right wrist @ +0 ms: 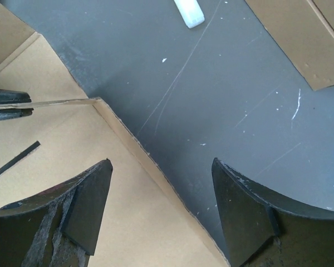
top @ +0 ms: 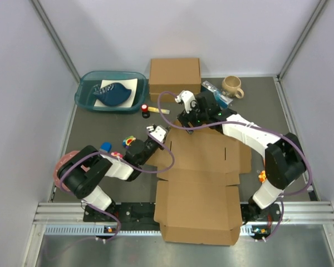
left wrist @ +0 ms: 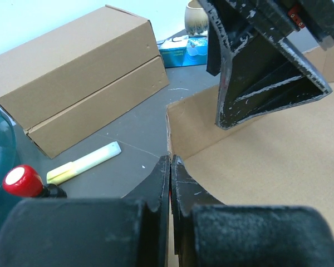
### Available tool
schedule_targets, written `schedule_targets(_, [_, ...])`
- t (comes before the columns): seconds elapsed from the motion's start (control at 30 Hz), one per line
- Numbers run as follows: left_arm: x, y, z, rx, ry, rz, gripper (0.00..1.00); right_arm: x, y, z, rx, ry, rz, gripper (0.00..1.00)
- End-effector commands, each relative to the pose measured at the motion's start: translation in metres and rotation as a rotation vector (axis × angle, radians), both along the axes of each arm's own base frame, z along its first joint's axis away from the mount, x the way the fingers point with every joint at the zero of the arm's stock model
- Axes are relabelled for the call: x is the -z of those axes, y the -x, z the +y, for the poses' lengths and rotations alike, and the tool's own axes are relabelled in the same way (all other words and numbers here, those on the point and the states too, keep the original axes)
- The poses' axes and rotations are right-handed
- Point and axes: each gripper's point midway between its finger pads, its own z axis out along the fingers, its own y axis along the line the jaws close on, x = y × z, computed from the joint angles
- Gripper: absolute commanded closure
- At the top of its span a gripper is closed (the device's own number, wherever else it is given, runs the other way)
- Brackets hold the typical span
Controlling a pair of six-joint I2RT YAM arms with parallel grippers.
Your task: Fold the paper box
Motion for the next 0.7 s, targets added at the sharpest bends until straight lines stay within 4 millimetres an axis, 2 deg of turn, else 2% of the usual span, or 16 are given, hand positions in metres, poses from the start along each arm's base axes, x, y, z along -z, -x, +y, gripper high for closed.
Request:
schedule_targets(0.0, [-0.022,0.003,0.003,-0.015,0.02,-0.082,1.0,-0.025,-0.013,0.025,-0.069,-0.061,-0.068,0.28])
schedule_targets(0.1, [-0.022,0.003,0.003,-0.02,0.016,-0.083,1.0,-0.018,-0.012,0.029,-0.083,-0.066,-0.041,0.33])
schedule_targets(0.3, [-0.021,-0.001,0.008,-0.054,0.014,-0.081,1.0,0.002,-0.005,0.031,-0.1,-0.069,0.014,0.51])
schedule_targets(0.47, [-0.025,-0.007,0.013,-0.097,0.029,-0.082,1.0,0.003,-0.003,0.029,-0.086,-0.071,0.013,0.65])
schedule_targets(0.53, [-0.028,-0.012,0.017,-0.132,0.033,-0.073,1.0,0.004,-0.003,0.026,-0.068,-0.062,0.011,0.75])
schedule_targets(0.6, [-0.038,-0.017,0.018,-0.154,0.039,-0.071,0.91,0.005,-0.004,0.022,-0.045,-0.055,0.008,0.8])
schedule_targets(0.63, [-0.036,-0.019,0.022,-0.183,0.023,-0.047,0.87,0.004,-0.005,0.021,-0.036,-0.054,0.007,0.82])
schedule_targets(0.67, [-0.039,-0.022,0.023,-0.196,0.024,-0.04,0.8,0.004,-0.004,0.019,-0.027,-0.053,0.007,0.84])
